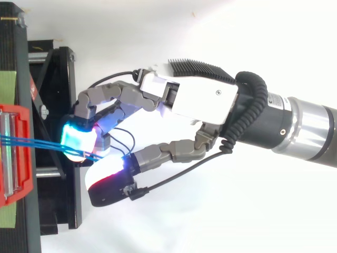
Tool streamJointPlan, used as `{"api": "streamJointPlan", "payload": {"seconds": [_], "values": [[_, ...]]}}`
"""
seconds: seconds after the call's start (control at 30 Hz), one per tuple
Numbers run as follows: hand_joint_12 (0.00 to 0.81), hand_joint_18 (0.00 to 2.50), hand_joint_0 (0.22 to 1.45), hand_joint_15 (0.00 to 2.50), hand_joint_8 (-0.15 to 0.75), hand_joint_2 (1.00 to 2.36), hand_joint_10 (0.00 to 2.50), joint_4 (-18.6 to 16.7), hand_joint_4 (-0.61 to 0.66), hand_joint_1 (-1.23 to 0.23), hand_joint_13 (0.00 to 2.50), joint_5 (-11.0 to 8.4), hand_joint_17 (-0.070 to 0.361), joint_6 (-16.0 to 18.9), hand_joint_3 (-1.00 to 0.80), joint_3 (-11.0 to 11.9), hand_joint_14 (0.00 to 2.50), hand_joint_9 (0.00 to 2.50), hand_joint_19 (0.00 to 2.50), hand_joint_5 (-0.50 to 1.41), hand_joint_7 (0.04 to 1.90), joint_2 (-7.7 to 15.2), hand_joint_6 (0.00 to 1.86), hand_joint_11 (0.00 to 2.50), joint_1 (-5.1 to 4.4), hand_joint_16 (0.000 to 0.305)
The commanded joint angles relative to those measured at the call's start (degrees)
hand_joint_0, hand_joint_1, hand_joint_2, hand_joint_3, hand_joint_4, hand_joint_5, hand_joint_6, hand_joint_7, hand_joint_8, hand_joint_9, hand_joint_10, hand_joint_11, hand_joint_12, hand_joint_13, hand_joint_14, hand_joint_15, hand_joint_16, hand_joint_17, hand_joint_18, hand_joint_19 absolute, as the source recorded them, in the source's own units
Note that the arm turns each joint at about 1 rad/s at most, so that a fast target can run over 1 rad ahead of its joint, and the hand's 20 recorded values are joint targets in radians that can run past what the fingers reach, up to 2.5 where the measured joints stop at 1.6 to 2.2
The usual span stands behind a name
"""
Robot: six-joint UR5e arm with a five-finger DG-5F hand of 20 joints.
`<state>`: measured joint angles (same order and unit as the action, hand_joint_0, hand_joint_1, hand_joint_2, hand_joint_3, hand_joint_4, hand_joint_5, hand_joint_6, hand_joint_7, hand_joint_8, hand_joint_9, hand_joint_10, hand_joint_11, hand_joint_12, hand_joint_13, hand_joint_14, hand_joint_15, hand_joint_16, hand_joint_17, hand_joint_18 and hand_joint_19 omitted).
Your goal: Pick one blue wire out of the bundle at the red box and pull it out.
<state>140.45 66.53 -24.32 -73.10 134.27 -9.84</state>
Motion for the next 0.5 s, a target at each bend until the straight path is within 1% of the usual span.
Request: {"api": "streamJointPlan", "payload": {"seconds": [0.0, 0.03, 0.23, 0.47], "values": [[0.453, 0.77, 0.6, 0.55, 0.387, 1.01, 0.02, 0.0, 0.27, -0.75, 0.83, 0.0, 0.143, 0.0, -0.35, 0.0, 0.02, 0.89, 0.6, -0.17, 0.99, 0.0, 0.78, 0.96, 0.0, 0.064], [0.456, 0.77, 0.6, 0.56, 0.386, 1.01, 0.02, 0.0, 0.27, -0.75, 0.84, 0.0, 0.143, 0.0, -0.34, 0.0, 0.02, 0.89, 0.6, -0.17, 1.01, 0.0, 0.78, 0.95, 0.0, 0.064], [0.459, 0.81, 0.59, 0.56, 0.385, 1.02, 0.02, -0.1, 0.27, -0.74, 0.87, 0.0, 0.143, 0.0, -0.24, 0.0, 0.02, 0.91, 0.6, -0.19, 0.93, 0.0, 0.84, 0.98, 0.0, 0.063], [0.46, 0.84, 0.58, 0.58, 0.394, 1.02, 0.01, -0.3, 0.23, -0.73, 0.91, 0.0, 0.144, 0.0, -0.13, 0.1, 0.02, 0.94, 0.61, -0.19, 0.94, -0.1, 0.87, 1.01, 0.0, 0.064]]}}
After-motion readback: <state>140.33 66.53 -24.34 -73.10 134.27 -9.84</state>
